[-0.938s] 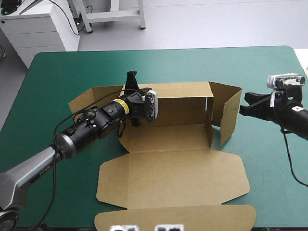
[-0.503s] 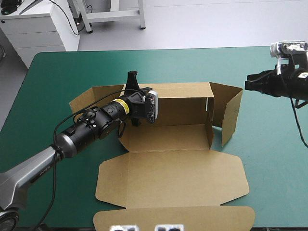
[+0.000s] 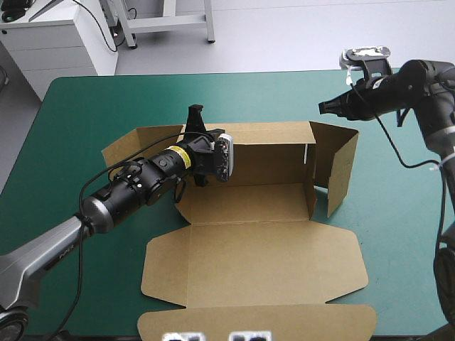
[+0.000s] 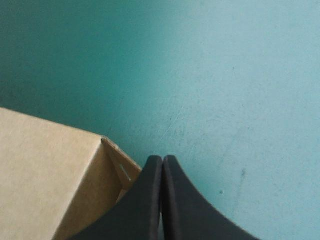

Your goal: Fold the box

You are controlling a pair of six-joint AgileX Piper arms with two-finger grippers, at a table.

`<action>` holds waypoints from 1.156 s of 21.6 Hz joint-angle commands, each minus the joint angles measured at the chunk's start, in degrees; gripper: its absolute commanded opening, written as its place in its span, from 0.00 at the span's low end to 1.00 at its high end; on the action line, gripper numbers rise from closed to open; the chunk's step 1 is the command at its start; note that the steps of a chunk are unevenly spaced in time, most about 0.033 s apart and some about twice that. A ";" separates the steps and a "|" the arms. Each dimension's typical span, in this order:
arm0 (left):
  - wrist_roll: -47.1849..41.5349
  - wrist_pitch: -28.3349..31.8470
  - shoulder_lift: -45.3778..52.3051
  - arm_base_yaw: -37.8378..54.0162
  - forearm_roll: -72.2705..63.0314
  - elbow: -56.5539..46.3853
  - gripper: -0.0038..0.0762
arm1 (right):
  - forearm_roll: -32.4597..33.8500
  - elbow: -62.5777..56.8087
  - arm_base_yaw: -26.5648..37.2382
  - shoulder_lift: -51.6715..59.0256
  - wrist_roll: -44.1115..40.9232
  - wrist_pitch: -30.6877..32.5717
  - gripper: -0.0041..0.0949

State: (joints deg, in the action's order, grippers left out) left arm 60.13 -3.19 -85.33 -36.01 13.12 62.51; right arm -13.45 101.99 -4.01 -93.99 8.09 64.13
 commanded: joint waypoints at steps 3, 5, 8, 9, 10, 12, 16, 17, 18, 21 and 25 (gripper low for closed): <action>-0.43 4.22 1.87 -0.18 -0.94 1.31 0.04 | 1.83 10.79 -0.17 -5.49 -3.46 3.43 0.03; -0.43 4.22 1.87 -0.18 -0.94 1.31 0.04 | 1.97 12.51 -0.17 -9.17 -4.31 6.23 0.03; -0.43 4.22 1.87 -0.18 -0.94 1.31 0.04 | 2.42 12.51 -0.17 -10.94 -4.82 6.78 0.03; -0.43 4.22 1.87 -0.18 -0.94 1.31 0.04 | 2.42 12.24 -0.17 -11.36 -4.95 7.43 0.03; -0.43 4.22 1.87 -0.18 -0.94 1.31 0.04 | 2.07 11.63 -0.17 -11.36 -5.04 7.43 0.03; -0.43 4.22 1.87 -0.18 -0.94 1.31 0.04 | 0.87 10.81 -0.17 -11.11 -5.04 7.52 0.03; -0.43 4.11 1.87 -0.18 -0.94 1.31 0.04 | -2.35 4.93 -0.17 -8.41 -2.90 7.52 0.03; -0.43 4.11 1.87 -0.18 -0.94 1.31 0.04 | -2.35 3.22 -0.17 -7.72 -2.29 7.40 0.03; -0.43 4.11 1.87 -0.18 -0.94 1.31 0.04 | -2.51 0.97 -0.17 -6.52 -1.16 6.78 0.03; -0.43 4.11 1.87 -0.18 -0.94 1.31 0.04 | -3.86 -8.26 -0.17 -0.52 0.49 -1.24 0.03; -0.43 4.11 1.87 -0.18 -0.94 1.31 0.04 | -8.20 -17.07 -0.17 5.07 5.08 -7.32 0.03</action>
State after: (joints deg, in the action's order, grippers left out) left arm 60.13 -2.89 -85.33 -36.01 13.07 62.39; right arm -17.35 88.40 -4.19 -94.97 9.73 62.20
